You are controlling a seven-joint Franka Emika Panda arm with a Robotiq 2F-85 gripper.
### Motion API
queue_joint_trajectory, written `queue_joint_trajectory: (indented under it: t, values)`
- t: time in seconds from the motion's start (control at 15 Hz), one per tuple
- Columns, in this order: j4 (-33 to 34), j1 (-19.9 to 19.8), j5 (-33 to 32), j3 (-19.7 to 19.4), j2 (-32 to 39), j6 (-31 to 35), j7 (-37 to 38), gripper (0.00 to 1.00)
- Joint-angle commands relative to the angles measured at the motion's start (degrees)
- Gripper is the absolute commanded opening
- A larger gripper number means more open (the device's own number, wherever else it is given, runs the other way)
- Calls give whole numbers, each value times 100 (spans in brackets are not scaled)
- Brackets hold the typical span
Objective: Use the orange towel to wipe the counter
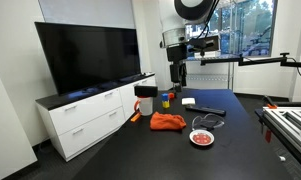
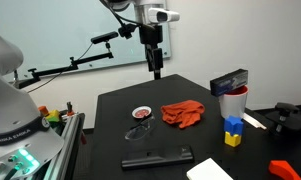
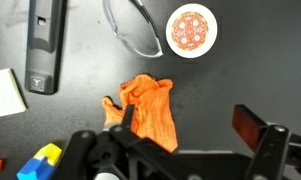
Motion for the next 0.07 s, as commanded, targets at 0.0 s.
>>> queue_joint_trajectory:
  t: [0.0]
  values:
    - [-30, 80, -92, -77, -185, -43, -56, 100]
